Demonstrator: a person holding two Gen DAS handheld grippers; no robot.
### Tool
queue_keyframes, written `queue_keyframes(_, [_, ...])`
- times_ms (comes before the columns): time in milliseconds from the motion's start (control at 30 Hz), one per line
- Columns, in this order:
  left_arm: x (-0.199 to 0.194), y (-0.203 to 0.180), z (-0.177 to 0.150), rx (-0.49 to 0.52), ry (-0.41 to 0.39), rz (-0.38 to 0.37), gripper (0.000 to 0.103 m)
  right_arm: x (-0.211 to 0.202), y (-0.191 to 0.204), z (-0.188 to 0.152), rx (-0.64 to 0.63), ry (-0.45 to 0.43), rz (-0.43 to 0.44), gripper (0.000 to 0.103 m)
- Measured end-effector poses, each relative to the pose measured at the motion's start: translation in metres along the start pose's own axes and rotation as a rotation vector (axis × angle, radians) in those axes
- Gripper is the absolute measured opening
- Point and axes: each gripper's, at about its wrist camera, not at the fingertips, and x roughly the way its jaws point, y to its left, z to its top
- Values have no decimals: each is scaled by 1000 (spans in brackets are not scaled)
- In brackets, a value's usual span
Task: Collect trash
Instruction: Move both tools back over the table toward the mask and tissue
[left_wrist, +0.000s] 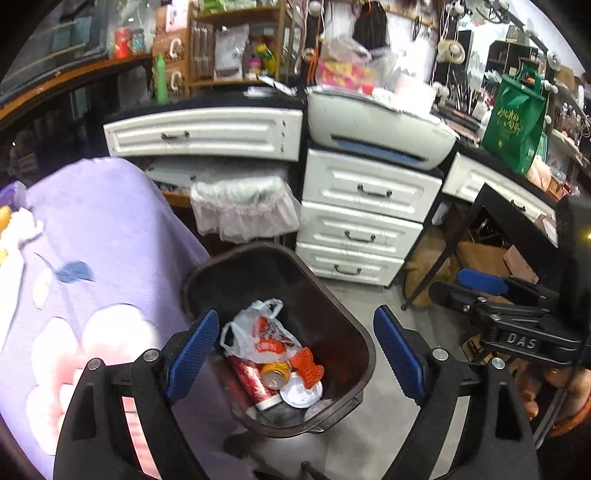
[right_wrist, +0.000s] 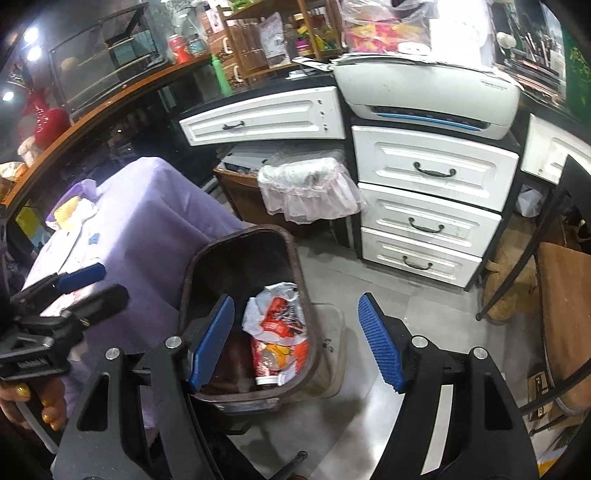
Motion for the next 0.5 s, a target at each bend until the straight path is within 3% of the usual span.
queue_keyframes(233, [-45,42,2,-34,-75,76,91,-1,47,11,-91,-6,96,70])
queue_keyframes(500, [-95,119,-14,-98,-93,245,92,10,126,25,-200,3,246,70])
